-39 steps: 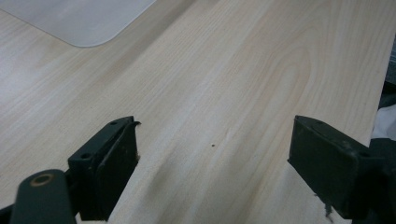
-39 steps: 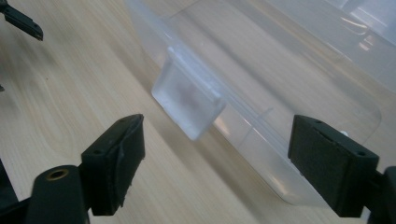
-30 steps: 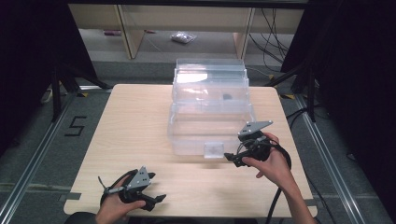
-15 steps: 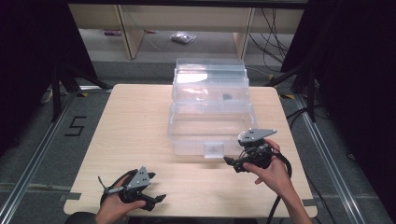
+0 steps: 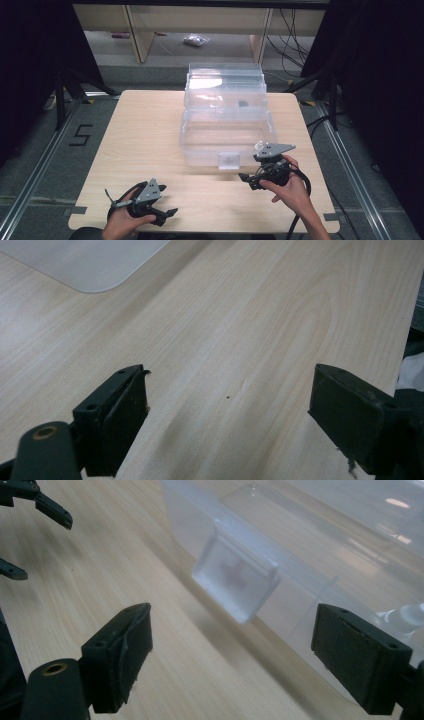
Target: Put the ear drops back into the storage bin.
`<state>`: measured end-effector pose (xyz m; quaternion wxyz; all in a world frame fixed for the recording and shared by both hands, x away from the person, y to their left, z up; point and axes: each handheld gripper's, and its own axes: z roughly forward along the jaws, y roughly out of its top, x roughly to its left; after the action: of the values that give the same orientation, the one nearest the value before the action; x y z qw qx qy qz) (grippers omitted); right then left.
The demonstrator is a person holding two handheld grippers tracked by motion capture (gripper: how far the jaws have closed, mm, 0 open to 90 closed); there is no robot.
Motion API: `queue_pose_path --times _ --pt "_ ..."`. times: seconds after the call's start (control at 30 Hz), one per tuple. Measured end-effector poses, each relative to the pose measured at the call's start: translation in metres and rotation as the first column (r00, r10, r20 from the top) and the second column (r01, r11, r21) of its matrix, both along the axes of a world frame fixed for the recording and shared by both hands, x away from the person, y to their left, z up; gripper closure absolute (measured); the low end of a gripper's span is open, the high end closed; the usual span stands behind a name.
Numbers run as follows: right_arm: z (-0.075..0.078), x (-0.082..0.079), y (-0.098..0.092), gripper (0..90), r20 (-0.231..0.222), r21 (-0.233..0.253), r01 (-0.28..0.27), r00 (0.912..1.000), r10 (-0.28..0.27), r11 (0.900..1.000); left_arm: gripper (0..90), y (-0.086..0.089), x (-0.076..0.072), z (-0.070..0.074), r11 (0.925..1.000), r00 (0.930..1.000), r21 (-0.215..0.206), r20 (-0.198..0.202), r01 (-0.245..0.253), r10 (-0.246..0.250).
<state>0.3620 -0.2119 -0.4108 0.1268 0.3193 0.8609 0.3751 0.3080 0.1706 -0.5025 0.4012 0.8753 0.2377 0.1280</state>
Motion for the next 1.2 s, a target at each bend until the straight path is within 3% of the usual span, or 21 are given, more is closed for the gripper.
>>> queue_pose_path --times 0.03,0.07,0.2,0.33,0.37,0.53,0.6,0.9,1.07,1.1,1.2 --pt "-0.003 0.001 0.000 17.5 0.017 0.005 -0.006 0.9998 0.006 1.000 15.0 0.000 0.000 0.000 1.0000 1.0000 0.004 -0.003 0.001 -0.001" --pt "-0.004 -0.002 0.000 17.5 -0.016 0.010 0.013 0.9998 -0.013 1.000 15.0 0.000 0.000 0.001 1.0000 1.0000 0.005 -0.005 0.004 -0.004" --pt "-0.010 -0.002 -0.002 17.4 -0.005 0.015 0.016 0.9999 -0.016 1.000 15.0 0.000 0.000 0.001 1.0000 0.9999 0.004 -0.009 0.008 -0.008" --pt "-0.014 -0.004 -0.005 17.4 -0.012 0.016 0.000 0.9999 0.000 1.000 15.0 0.000 0.000 0.000 1.0000 1.0000 0.001 -0.001 0.001 -0.001" --pt "-0.014 -0.007 -0.005 17.3 -0.025 0.018 0.018 0.9995 -0.017 1.000 15.0 0.000 0.000 0.000 1.0000 1.0000 0.003 0.001 -0.003 0.003" --pt "-0.017 -0.010 -0.004 17.2 -0.001 0.023 -0.001 1.0000 0.001 1.000 15.0 0.000 0.000 0.000 1.0000 1.0000 0.001 0.000 0.000 0.000" --pt "-0.019 -0.012 -0.003 17.2 -0.018 0.025 0.011 0.9998 -0.010 1.000 15.0 0.000 0.000 0.000 1.0000 1.0000 0.001 0.000 0.000 0.000" --pt "-0.026 -0.017 -0.004 16.8 -0.018 0.036 0.002 0.9998 -0.002 0.999 15.0 0.000 0.000 0.000 1.0000 1.0000 0.001 0.000 0.001 -0.001" --pt "-0.028 -0.019 -0.006 16.6 0.001 0.042 -0.008 1.0000 0.008 0.999 15.0 0.000 0.000 0.000 1.0000 1.0000 0.001 0.000 0.001 -0.001" --pt "-0.028 -0.021 -0.006 16.6 -0.021 0.042 0.011 0.9997 -0.010 0.999 15.0 0.000 0.000 0.000 1.0000 1.0000 0.000 0.000 0.000 0.000" --pt "-0.029 -0.022 -0.007 16.6 -0.004 0.045 0.010 0.9999 -0.010 0.999 15.0 0.000 0.000 0.000 1.0000 1.0000 0.000 0.000 0.001 -0.001"
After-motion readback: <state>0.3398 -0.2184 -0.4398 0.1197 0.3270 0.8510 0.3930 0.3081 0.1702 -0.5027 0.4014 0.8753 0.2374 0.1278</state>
